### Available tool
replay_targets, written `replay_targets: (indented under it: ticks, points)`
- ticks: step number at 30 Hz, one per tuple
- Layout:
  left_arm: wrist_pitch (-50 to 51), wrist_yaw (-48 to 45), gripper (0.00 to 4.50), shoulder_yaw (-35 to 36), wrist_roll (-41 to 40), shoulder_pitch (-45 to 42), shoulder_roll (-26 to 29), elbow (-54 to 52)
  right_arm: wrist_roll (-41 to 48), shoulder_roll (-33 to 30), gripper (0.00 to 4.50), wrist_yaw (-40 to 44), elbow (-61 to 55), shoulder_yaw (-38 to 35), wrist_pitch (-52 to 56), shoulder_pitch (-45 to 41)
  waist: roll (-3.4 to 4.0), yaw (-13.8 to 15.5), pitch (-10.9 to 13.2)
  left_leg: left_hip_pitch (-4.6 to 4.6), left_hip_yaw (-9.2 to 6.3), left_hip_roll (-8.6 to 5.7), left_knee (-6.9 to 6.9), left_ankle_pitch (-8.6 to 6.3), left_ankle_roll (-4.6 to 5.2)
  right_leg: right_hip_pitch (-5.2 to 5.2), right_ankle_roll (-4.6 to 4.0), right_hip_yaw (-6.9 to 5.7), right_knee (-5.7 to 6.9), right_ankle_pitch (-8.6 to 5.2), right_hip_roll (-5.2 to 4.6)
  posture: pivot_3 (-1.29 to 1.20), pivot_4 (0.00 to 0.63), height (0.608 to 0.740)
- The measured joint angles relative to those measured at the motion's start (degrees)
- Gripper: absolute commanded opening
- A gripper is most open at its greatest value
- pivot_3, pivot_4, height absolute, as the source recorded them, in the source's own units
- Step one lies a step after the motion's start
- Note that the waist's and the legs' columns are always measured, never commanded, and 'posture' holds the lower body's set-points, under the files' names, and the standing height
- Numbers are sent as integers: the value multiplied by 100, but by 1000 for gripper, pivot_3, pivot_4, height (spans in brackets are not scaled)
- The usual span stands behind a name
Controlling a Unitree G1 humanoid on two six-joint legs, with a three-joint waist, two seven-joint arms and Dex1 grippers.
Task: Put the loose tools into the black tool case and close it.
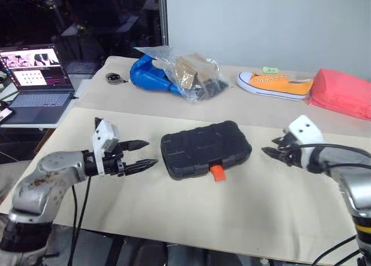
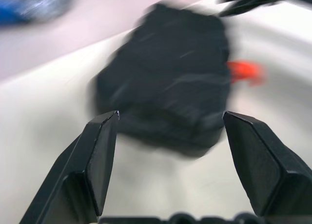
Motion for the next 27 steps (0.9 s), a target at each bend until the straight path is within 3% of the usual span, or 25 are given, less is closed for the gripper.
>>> replay_targets:
  ticks: [3,5,12,18,26,27]
  points:
    - [-300,-443,3635,-592,266,-587,-218,518,902,322,3096,68,-1086,-387,959,260,-1,-34,-1,-6,-6,1,2,0,0,-1,-1,2,0,0,25,0,150,740]
    - [-546,-682,3635,-1034,556,-974,-420,924,1195,877,3096,-345,-1685,-396,1643,279,-2,-80,-1,-7,-9,3,2,-1,1,-3,-2,9,2,1,32,0,150,740]
    - [-1062,-1200,3635,-1827,1246,-1568,-817,1915,1165,2791,3096,-2074,-2402,284,3285,-109,3,-110,-2,-12,-16,7,19,0,1,-14,-4,13,26,1,47,0,150,740]
    - [-1306,-1475,3635,-2028,1593,-1857,-932,2286,1069,3379,3096,-3226,-2340,947,3358,-158,4,-100,-3,-15,-16,8,23,0,1,-13,-4,15,25,1,48,0,150,740]
    - [-1356,-1541,3635,-2024,1663,-1872,-1031,2340,1089,3284,3096,-3876,-2232,1116,3358,-160,5,-118,-4,-15,-18,14,23,1,1,-13,-4,15,26,1,56,0,150,740]
    - [-1365,-1537,3635,-2023,1666,-1870,-1038,2340,1100,3284,2594,-3934,-2203,1132,3358,-175,5,-119,-4,-15,-19,14,23,1,2,-13,-4,15,28,1,56,0,150,740]
